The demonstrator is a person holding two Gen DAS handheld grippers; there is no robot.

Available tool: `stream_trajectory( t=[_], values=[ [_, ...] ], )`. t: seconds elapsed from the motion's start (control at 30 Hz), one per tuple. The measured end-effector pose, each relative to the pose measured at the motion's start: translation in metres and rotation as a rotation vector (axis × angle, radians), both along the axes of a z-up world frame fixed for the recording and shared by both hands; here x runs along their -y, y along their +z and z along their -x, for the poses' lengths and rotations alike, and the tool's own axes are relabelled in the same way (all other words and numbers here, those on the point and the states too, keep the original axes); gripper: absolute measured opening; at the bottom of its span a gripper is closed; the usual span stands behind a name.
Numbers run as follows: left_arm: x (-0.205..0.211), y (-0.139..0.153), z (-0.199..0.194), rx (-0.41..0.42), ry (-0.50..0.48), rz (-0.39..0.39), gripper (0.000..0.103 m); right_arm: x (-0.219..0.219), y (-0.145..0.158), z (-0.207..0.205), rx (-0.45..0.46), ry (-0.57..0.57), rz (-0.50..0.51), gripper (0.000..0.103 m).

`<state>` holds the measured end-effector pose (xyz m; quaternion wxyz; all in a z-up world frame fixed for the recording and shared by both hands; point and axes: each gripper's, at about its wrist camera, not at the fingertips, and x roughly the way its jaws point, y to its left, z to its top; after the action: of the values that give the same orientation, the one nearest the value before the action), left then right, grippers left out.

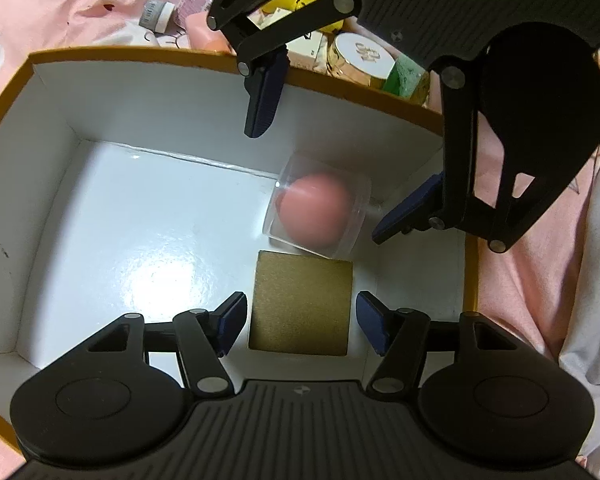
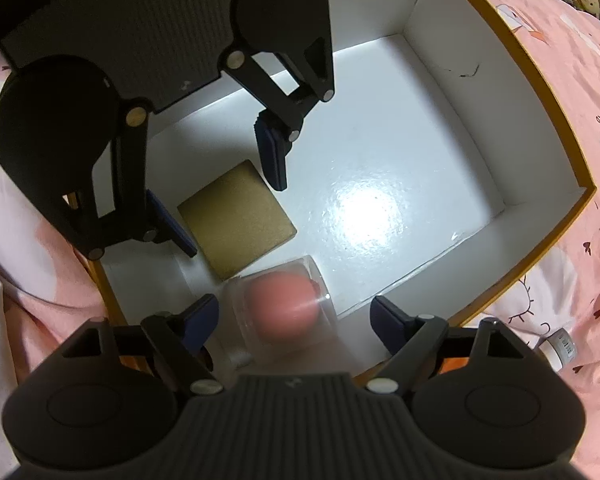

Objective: Organize rigid objects
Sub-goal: 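Open both tools to release the cube and case inside the box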

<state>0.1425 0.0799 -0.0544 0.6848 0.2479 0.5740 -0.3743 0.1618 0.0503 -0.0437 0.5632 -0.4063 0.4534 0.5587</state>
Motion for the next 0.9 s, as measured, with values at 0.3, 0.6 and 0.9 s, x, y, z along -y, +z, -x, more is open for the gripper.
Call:
stream_trajectory(
  t=[0.3, 0.6, 0.9],
  values=[
    [-0.003, 0.029, 0.007, 0.077, 0.039, 0.048, 0.074, 0.017, 0.019, -0.01, -0.004, -0.08, -0.07, 0.082],
    [0.009, 0.069, 0.014, 0.2, 0.057, 0.116, 0.074, 0.052, 0.049, -0.009, 0.045, -0.223, -0.189, 0.084],
    [0.034, 0.099, 0.011, 0.298, 0.13, 0.176, 0.074, 0.117, 0.055, -0.012, 0.102, -0.541, -0.295, 0.084]
  ],
)
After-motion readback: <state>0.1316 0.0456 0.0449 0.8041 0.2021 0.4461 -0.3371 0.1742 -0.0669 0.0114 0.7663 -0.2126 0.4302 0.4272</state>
